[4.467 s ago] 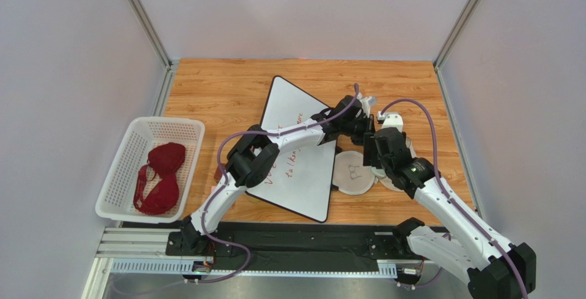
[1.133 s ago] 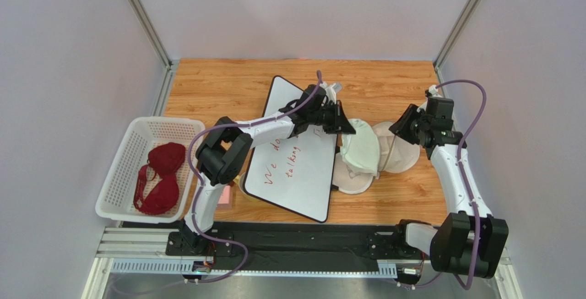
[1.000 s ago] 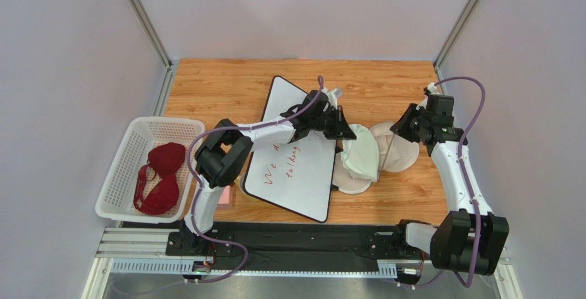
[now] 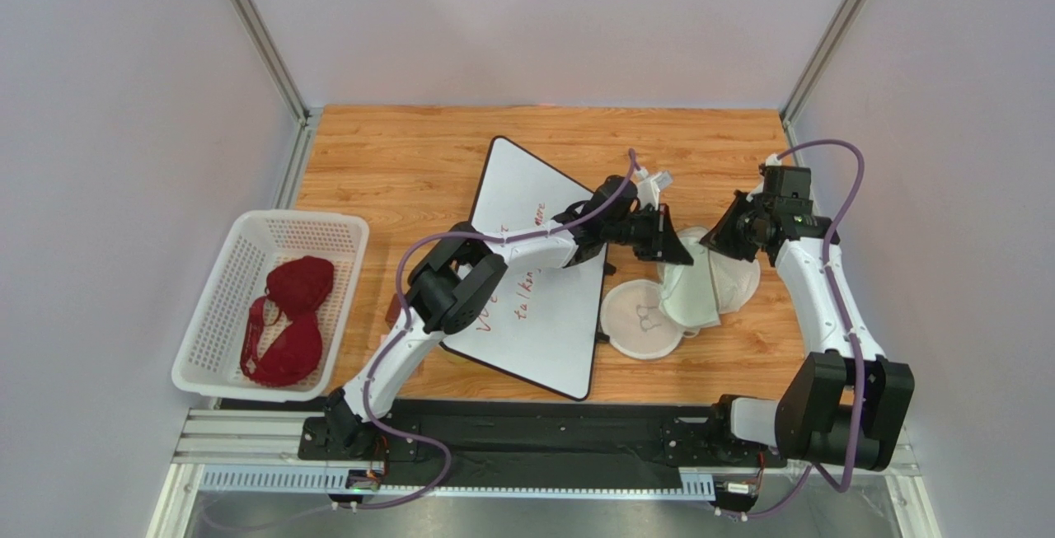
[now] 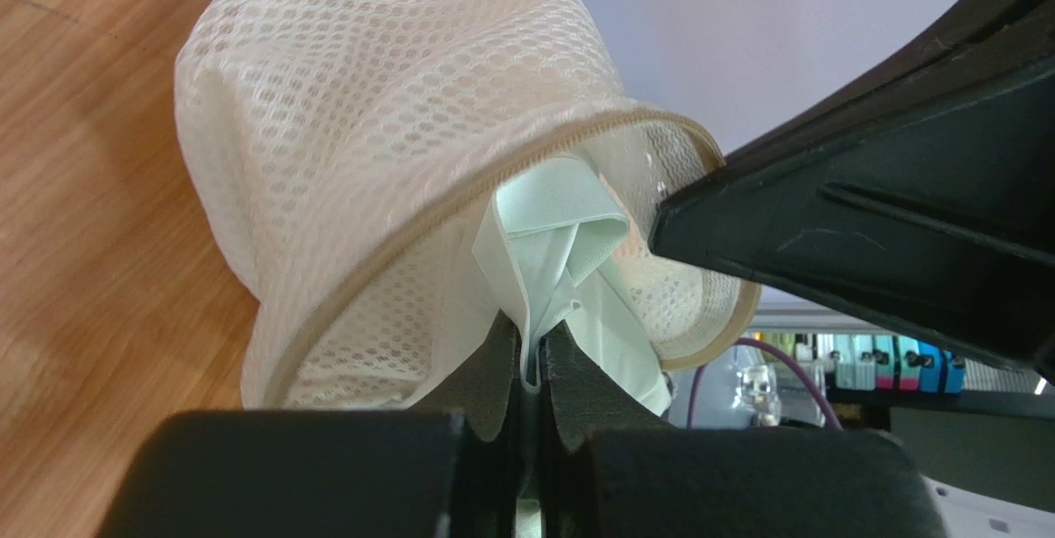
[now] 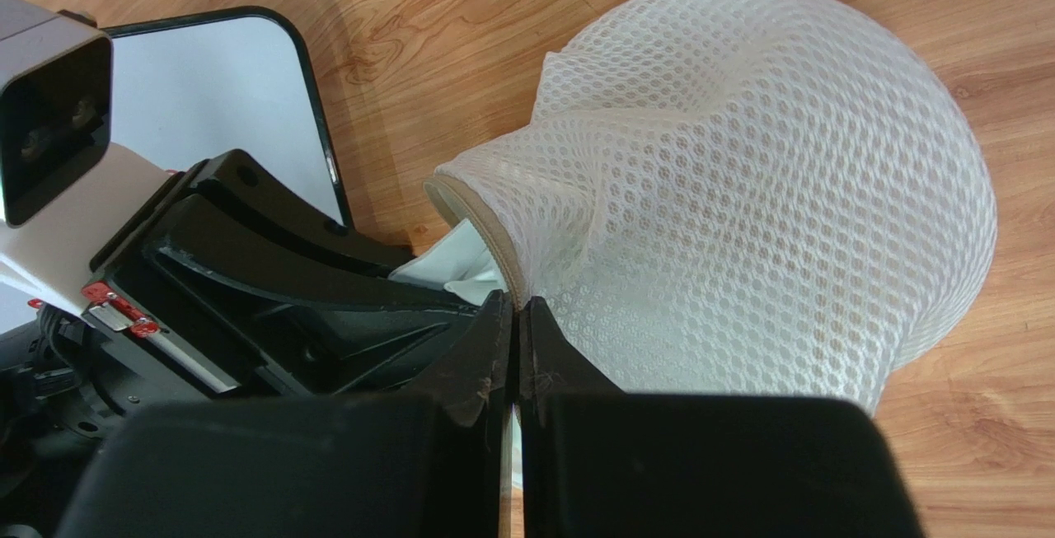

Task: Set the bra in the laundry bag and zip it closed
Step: Place the bra in the laundry bag.

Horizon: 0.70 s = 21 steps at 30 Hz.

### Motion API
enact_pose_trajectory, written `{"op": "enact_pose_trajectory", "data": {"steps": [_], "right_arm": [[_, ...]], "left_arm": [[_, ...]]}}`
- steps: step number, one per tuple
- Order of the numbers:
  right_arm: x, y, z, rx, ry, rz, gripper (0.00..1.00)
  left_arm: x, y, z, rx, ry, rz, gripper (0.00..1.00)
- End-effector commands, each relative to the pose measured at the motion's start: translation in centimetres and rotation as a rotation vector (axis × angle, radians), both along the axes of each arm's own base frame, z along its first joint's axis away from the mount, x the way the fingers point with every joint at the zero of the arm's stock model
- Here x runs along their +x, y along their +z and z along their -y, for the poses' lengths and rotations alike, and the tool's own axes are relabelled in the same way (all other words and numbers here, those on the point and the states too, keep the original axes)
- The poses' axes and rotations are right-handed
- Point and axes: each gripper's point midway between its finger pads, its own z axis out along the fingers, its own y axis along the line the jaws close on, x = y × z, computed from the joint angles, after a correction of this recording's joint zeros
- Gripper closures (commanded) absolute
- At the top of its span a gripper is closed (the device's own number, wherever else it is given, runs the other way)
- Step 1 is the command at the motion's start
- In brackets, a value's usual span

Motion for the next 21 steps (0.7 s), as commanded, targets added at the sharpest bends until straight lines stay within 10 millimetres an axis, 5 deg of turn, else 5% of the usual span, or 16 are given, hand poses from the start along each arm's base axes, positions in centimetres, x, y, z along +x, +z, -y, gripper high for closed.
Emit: {"op": "enact_pose_trajectory", "data": {"steps": [1,6,12,16,18,19,21], "right_arm": [[0.5,1.6,-0.1,-0.012,0.024,0.038,0.94],[0.0,1.7,0.0,-0.026,0.028,0.045,0.9],[-0.1,2.6,0.3,-0.05,0.032,0.066,0.9],[-0.4,3.0,0.7,-0.072,0.022,0.064,0.9],[-0.7,3.1,0.7,-0.076,0.017,0.068,0.9],[-0.8,3.2,0.7,-0.076,0.018,0.074,0.9],[-1.0,3.2,0.5,-0.065,0.023,0.078,0.9]], "left_arm": [[0.9,1.0,1.2,-0.022,-0.007,0.117,1.0],[2.4,-1.1,2.1,0.059,-0.02,0.166,0.95],[3.2,-1.3,0.6,0.169,0.009,0.233,0.56],[2.7,-0.6,-0.9,0.221,0.009,0.274,0.43],[2.6,0.6,-2.0,0.246,0.017,0.315,0.38],[2.6,2.2,-2.3,0.235,0.023,0.339,0.31],[2.4,2.4,-3.1,0.26,0.022,0.364,0.13]]}}
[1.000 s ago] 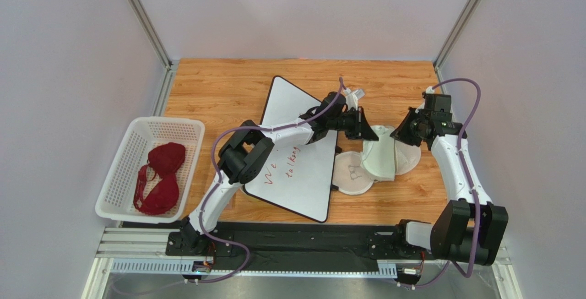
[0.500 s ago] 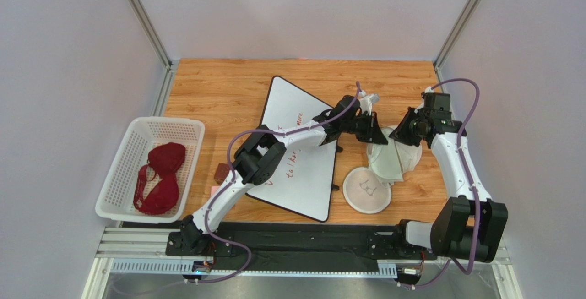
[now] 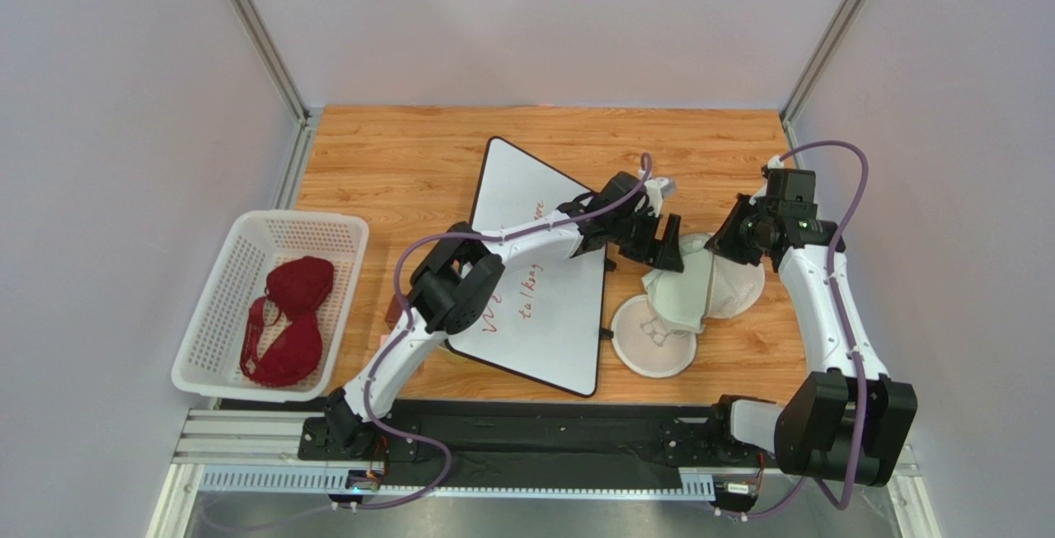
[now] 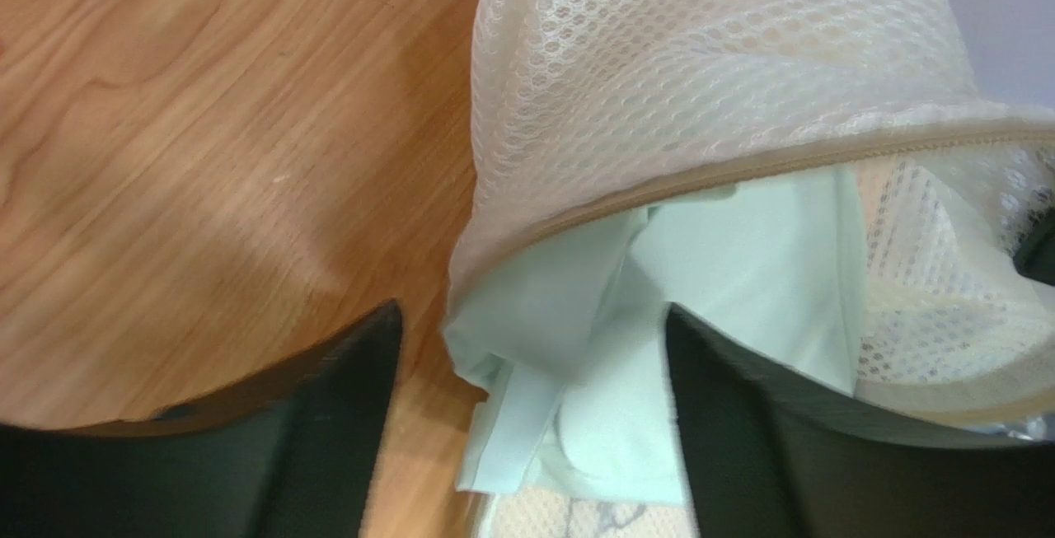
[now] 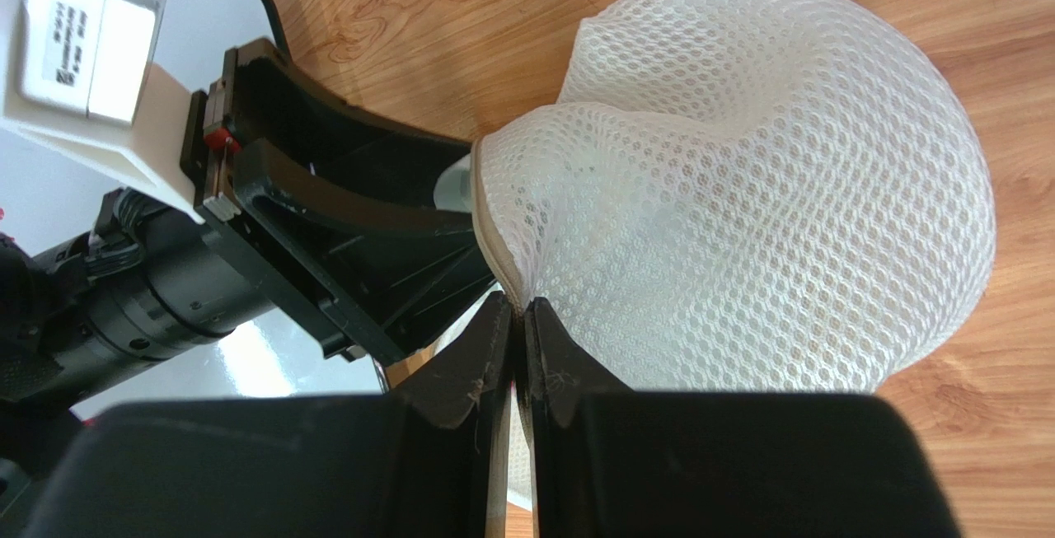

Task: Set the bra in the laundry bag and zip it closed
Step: Place the bra in the laundry bag.

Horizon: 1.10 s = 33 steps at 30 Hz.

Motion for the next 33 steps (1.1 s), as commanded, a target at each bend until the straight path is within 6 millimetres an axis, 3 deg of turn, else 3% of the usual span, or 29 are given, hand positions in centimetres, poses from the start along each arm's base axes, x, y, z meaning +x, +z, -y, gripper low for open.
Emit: {"op": "enact_pose_trajectory", "data": {"steps": [1,4,8,12,15,19,21,26,27,29,30,33], "right_arm": [[0.2,2.5,0.0,-0.019,0.014,0.082,0.9],[-0.3,2.5,-0.1,-0.015,0.017,0.085,0.91],[-1.3,2.3,-0.1,-0.024,0.018,0.073,0.91],[-2.7,2.5,0.0,-0.044,0.016,0.075,0.88],[-3.4,2.3,0.0,-0.053,0.022,0.076,0.84],[-3.1,2.3,-0.3,-0.041,0.046,0.081,0.83],[-2.8,2.7,-0.4,-0.037,0.054,0.09,0.84],[-2.4,3.1,-0.9,-0.016,0.07,0.097,0.84],[-2.4,3.2,-1.0,-0.013,0.074,0.101,0.84],[-2.6,3.3,-1.3,0.001,0.083,0.099,0.85],[-2.7,3.3,-1.4,0.004,0.083,0.096,0.85],[-2.9,3.5,-1.6,0.01,0.091,0.099,0.85]], "left_arm": [[0.2,7.8,-1.4,-0.03,-0.009,0.173,0.11],[-0.1,10.3,-2.0,-0.051,-0.012,0.212,0.1],[-0.6,11.8,-2.3,-0.075,-0.031,0.22,0.11],[-0.8,12.5,-2.6,-0.076,-0.078,0.286,0.25],[-1.3,12.4,-2.0,-0.098,-0.174,0.366,0.26],[-1.8,10.5,-1.1,-0.072,-0.274,0.487,0.26],[-2.0,10.3,-0.6,-0.067,-0.294,0.526,0.33],[-0.8,10.0,0.7,-0.057,-0.276,0.601,0.33],[-0.8,9.1,1.1,-0.046,-0.276,0.597,0.33],[-0.2,9.3,1.7,-0.05,-0.254,0.623,0.36],[-0.1,8.2,2.0,-0.041,-0.258,0.614,0.37],[0.4,7.7,2.8,-0.043,-0.234,0.615,0.45]]}}
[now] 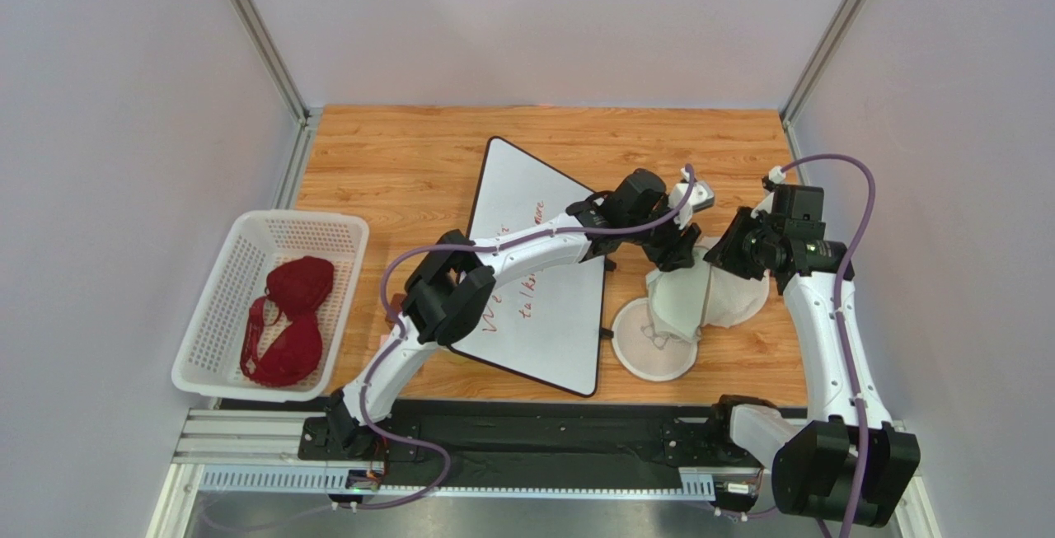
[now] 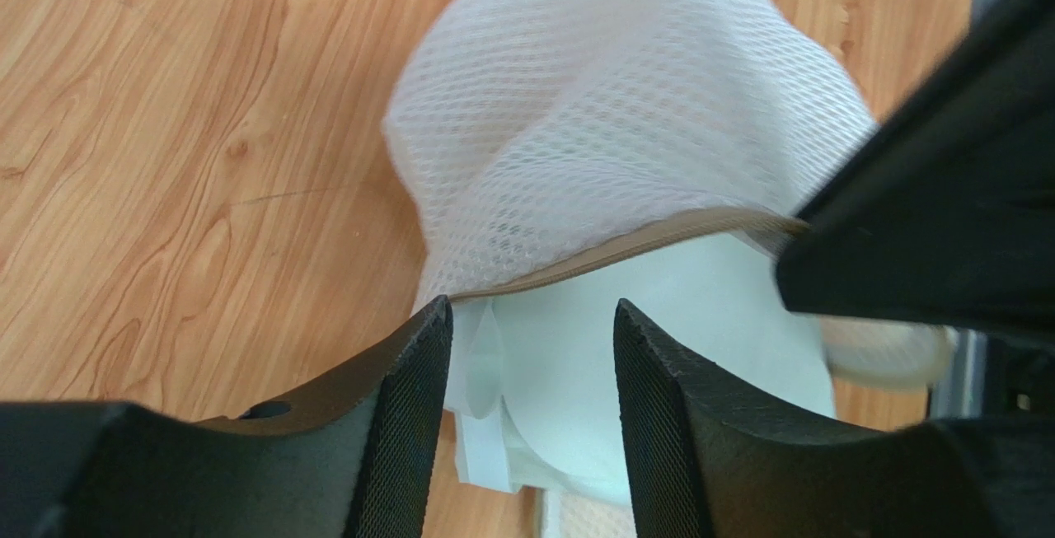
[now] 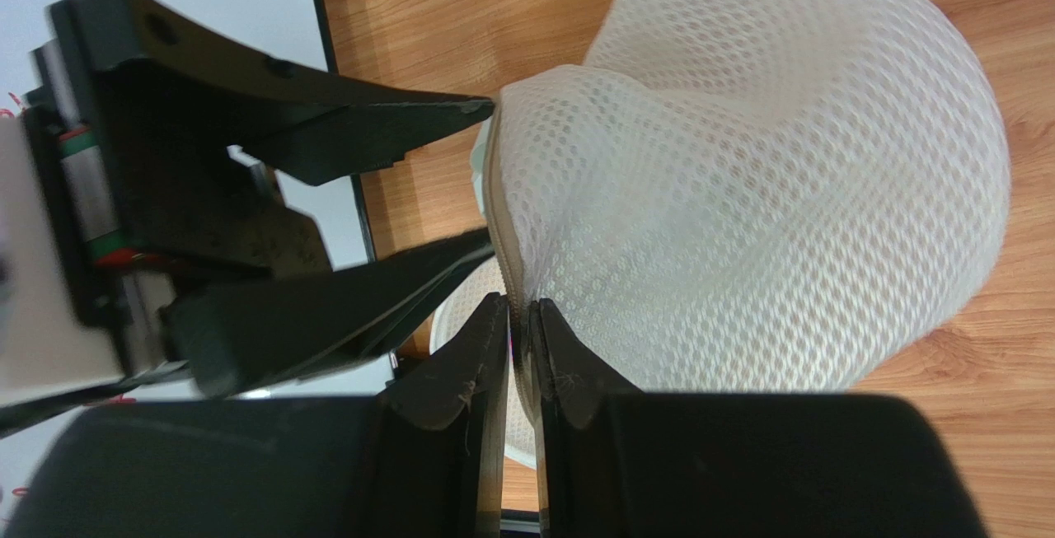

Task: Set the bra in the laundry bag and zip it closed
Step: Place the bra in the laundry bag.

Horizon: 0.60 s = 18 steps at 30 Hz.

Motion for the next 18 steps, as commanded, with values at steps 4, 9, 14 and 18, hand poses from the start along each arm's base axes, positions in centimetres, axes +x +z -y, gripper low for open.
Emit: {"op": "enact_pose_trajectory", "data": {"steps": [4,9,14,18], "right_arm": [[0.0,1.7,-1.4,0.039,0.055,0.048,0.86],[-0.1,1.4,-1.3,0.025,0.064,0.04,0.87],[0.3,1.7,-1.5,0.037,0.073,0.043,0.87],[0.1,1.7,-1.7,0.046,0.079,0.041,0.88]], "left_arm": [[3.6,2.0,1.6,-0.053,0.116,0.117,0.72],[4.0,3.3,1.1,-0.055,0.138,0.145,0.5],[3.0,3.7,0.6,-0.081,0.111,0.151,0.31],[2.5,3.7,1.7,-0.112,0.056,0.137,0.28]]}}
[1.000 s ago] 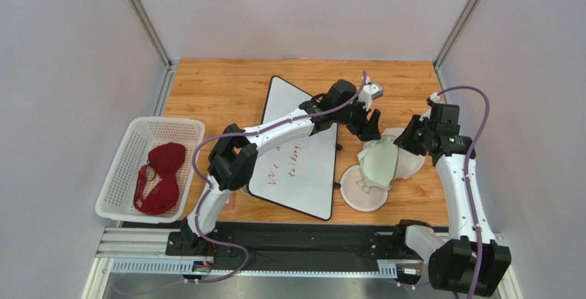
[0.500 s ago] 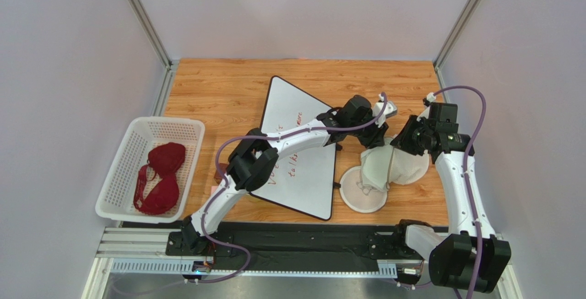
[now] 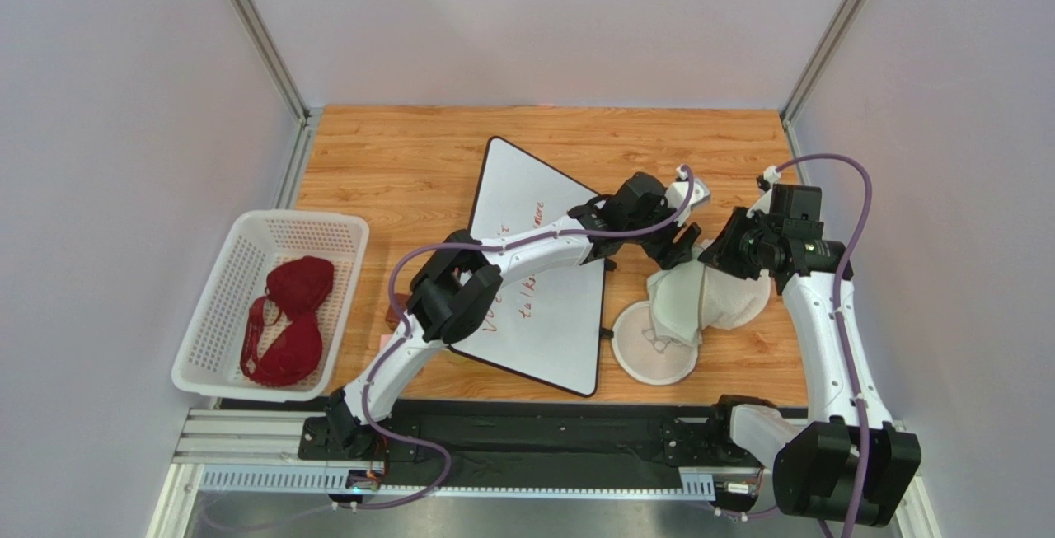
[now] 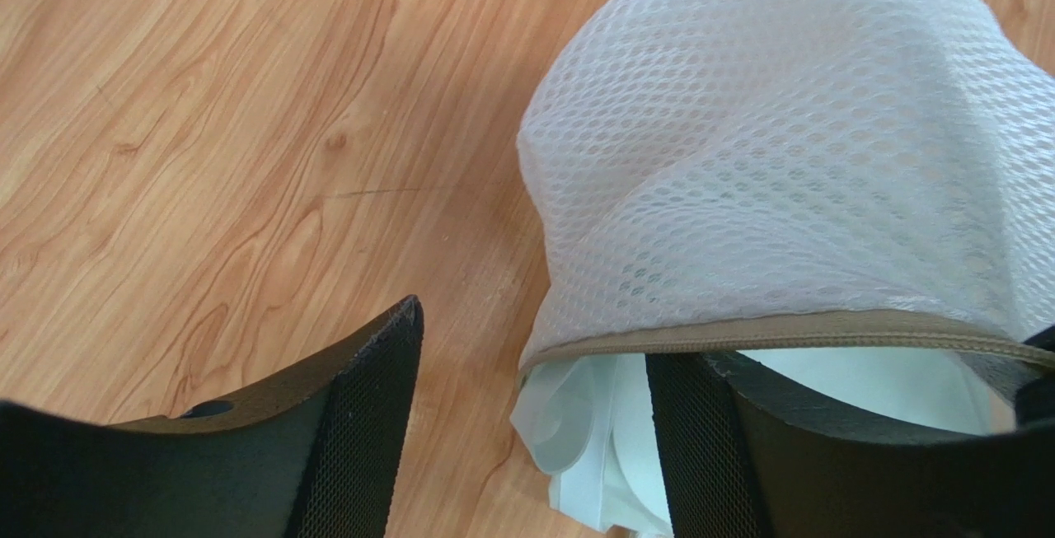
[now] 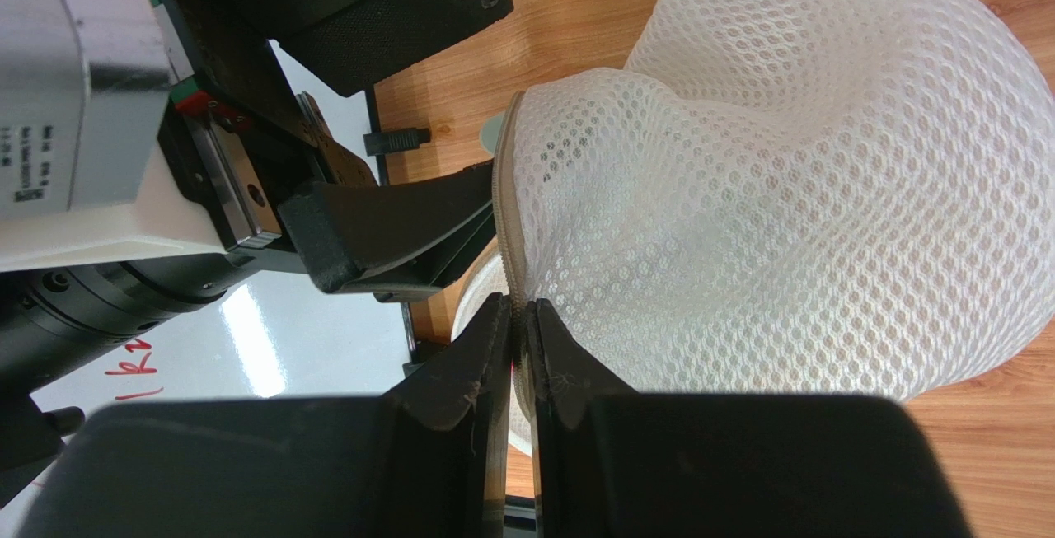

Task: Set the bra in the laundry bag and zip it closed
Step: Place the bra in the laundry bag.

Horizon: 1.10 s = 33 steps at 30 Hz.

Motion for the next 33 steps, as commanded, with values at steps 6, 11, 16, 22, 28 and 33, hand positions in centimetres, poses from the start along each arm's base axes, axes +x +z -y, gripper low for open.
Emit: {"op": "enact_pose_trajectory", "data": {"steps": [6,11,16,22,28,33], "right_arm": [[-0.3,1.3,-0.6,0.014,0.021,0.025,0.84],[-1.3,0.9,0.6,-0.039,-0.063,-0.01,0.56],[-3.1,0.9,1.2,-0.072,-0.139,-0.039,0.42],[-4.9,-2.1,-2.0,0.122,-0.235,-0.043,0.42],[-5.5,-6.6,-3.8,0.268,-0.309,-0.043,0.4],[-4.5,-8.8,-3.9,0.37,-0.42,-0.024,0.34]], "left_arm": [[0.5,5.4,1.9,-0.139,-0.012,0.042,0.6],[1.6,5.0,-0.2,-0.06,0.131,0.009,0.97],[2.2,3.5,-3.7,0.048,0.324,-0.083,1.0],[1.1,2.6,-6.3,0.106,0.428,-0.195,1.0],[-0.3,2.9,-6.9,0.103,0.441,-0.274,1.0],[-1.2,2.4,-7.0,0.105,0.428,-0.322,1.0]]}}
